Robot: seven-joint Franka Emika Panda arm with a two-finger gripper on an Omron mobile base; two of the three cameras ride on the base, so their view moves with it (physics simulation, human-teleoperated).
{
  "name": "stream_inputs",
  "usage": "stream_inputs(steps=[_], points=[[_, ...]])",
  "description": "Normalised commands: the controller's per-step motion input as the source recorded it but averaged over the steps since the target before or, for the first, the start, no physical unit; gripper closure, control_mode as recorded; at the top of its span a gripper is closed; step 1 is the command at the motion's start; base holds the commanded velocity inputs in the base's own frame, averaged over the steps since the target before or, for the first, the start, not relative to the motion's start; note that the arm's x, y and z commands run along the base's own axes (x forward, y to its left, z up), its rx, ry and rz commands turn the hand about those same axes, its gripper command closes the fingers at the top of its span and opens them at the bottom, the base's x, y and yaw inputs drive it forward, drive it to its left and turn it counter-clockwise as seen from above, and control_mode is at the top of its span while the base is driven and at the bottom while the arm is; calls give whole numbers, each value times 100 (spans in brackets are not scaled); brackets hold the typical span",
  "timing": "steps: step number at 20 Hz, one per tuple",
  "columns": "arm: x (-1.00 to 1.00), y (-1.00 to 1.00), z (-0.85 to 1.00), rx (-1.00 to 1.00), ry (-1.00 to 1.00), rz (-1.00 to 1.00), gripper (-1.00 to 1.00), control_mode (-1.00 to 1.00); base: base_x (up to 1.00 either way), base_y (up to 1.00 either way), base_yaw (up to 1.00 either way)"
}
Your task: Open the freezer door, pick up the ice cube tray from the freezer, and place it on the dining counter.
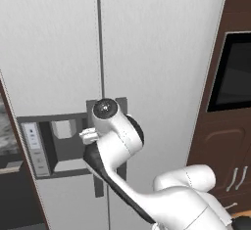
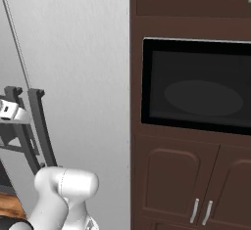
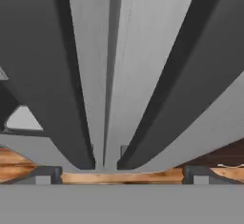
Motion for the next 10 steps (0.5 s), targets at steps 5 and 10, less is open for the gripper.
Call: stream_inputs(steps=[5,10], points=[[-8,100,-16,0,-32,0,-100,-100,0,0,0],[0,38,0,0,-36,0,-100,-100,0,0,0]])
